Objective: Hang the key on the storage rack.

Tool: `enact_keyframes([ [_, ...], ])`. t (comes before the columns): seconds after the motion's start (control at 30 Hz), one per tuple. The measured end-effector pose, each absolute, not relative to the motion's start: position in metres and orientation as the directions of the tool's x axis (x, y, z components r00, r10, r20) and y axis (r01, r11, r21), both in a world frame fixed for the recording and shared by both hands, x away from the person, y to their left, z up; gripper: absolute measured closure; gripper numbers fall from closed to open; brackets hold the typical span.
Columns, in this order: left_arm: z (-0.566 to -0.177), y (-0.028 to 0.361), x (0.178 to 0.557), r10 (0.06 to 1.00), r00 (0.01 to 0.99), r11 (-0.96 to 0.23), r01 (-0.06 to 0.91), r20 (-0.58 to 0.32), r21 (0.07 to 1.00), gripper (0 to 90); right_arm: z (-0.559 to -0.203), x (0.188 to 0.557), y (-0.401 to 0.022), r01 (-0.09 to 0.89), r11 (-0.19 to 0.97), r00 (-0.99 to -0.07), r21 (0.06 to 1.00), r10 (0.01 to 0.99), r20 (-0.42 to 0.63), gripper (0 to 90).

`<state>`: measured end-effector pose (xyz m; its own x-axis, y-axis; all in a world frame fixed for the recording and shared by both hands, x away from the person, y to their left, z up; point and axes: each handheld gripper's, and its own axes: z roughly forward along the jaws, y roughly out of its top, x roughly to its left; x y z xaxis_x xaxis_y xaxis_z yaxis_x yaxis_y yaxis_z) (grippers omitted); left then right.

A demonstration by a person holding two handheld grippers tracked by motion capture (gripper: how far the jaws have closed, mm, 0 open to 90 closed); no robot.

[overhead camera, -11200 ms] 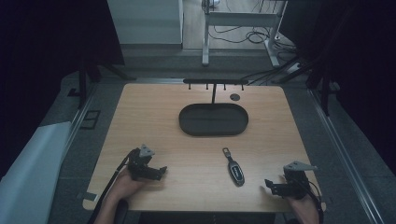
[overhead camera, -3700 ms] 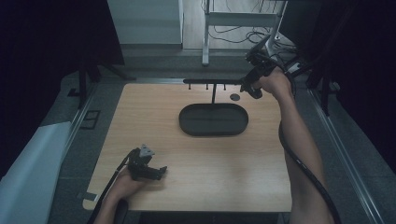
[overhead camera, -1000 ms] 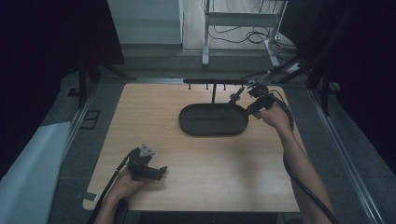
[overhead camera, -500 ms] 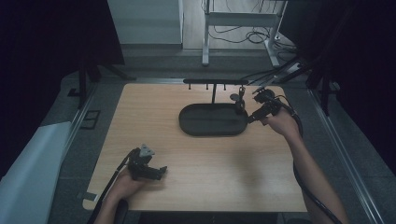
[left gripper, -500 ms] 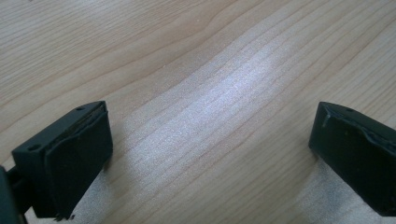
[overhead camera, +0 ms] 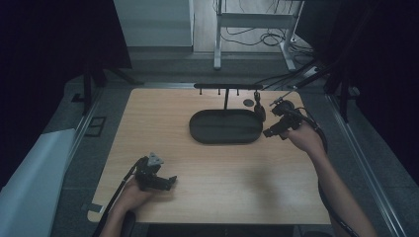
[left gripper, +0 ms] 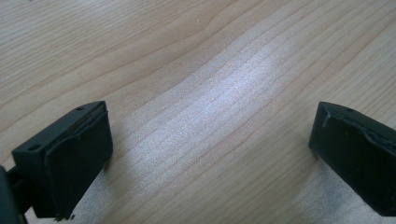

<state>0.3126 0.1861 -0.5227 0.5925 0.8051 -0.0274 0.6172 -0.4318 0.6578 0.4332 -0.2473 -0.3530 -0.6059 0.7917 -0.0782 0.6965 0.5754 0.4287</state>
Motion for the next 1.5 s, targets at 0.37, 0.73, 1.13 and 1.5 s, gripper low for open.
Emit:
enact_keyframes([
  [0.37, -0.523, 0.186, 0.313, 0.808, 0.589, -0.426, 0.619, -0.032, 0.660, 0.0, -0.353, 0.410, -0.253, 0.676, 0.591, -0.625, 0.440, 0.776, -0.082, 12.7],
  [0.73, -0.523, 0.186, 0.313, 0.807, 0.589, -0.426, 0.619, -0.031, 0.660, 0.0, -0.356, 0.388, -0.267, 0.675, 0.586, -0.626, 0.448, 0.776, -0.071, 12.4],
  [1.13, -0.523, 0.186, 0.312, 0.808, 0.588, -0.425, 0.619, -0.032, 0.660, 0.0, -0.367, 0.360, -0.287, 0.681, 0.585, -0.621, 0.440, 0.780, -0.076, 10.2],
  [1.5, -0.523, 0.186, 0.312, 0.805, 0.593, -0.433, 0.619, -0.027, 0.655, 0.0, -0.382, 0.342, -0.302, 0.686, 0.567, -0.602, 0.456, 0.794, -0.082, 8.9],
])
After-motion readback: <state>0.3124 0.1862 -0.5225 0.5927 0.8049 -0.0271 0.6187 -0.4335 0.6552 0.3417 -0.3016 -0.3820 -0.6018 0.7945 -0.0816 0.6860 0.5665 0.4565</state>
